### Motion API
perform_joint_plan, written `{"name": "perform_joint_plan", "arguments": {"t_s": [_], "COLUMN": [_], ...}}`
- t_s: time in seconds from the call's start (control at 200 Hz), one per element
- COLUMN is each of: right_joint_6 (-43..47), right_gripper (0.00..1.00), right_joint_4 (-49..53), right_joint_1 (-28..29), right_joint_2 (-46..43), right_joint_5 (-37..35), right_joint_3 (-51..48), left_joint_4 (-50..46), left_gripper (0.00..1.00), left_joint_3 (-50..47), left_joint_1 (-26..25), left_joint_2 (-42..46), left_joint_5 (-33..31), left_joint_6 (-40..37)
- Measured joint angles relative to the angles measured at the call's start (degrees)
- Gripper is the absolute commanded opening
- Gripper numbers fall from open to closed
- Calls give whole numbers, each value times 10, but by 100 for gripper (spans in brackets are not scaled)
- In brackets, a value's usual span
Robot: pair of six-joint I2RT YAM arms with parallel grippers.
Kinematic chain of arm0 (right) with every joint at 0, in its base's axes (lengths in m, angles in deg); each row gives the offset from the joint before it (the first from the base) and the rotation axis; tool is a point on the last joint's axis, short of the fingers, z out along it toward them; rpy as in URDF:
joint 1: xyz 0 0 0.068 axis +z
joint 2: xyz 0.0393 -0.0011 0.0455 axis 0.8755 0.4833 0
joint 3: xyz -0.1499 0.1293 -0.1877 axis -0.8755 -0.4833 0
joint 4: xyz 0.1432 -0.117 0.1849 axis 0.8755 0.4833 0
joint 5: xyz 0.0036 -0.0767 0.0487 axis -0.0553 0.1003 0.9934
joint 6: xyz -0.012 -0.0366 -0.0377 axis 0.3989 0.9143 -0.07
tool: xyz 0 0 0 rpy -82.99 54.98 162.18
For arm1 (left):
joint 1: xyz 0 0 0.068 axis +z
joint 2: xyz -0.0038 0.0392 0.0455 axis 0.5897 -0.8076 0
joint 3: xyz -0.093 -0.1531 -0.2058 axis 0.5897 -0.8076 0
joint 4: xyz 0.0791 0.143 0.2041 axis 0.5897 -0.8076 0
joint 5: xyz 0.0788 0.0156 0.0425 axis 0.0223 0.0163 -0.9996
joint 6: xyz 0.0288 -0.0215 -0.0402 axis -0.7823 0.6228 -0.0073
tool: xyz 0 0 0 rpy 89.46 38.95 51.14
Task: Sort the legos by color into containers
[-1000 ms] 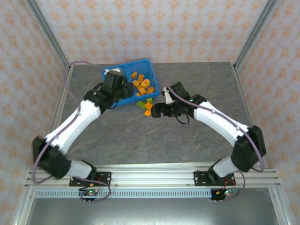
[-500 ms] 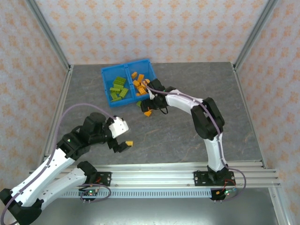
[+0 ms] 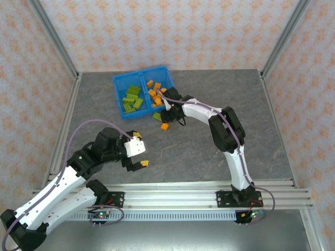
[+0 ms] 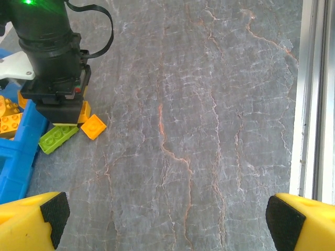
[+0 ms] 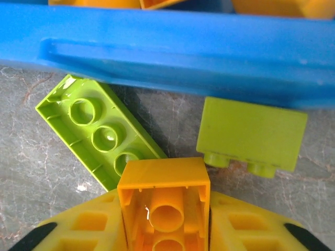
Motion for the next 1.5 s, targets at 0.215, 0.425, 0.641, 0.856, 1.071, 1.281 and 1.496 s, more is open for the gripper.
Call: {"name": "perform_joint_plan", "arguments": {"t_s": [0.215,0.425,0.641,0.856,1.071,1.281,1.496], "right_joint_6": [-12,-36,-51,-56,-27,2,24], "right_gripper": [29,28,27,28,30,34,56], "right_joint_4": [1,-32,-63,-60,-28,-66,-120], "right_joint_1": [0,10,12,1,-4,-9,-19], "right_joint_2": [-93,-236,-175,25,242,339,360], "right_joint_5": [-4,-30,-118,-183,-239,-246,-231], "right_joint_3": [-85,-112,18,223,491,598,612], "left_joint_4": [21,48,55,55,55,56,59], "left_gripper": [100,100,100,100,100,100,100], "left_joint_3": [-7,-19,-20,-33,-36,-43,-43], "left_joint_1": [0,5,9,9,9,9,9], "left_joint_2": [23,41,42,56,56,55,52], "left_joint_5": [-2,-15,-20,-28,-28,-26,-26], "left_joint_6": [0,0,1,2,3,14,17]}}
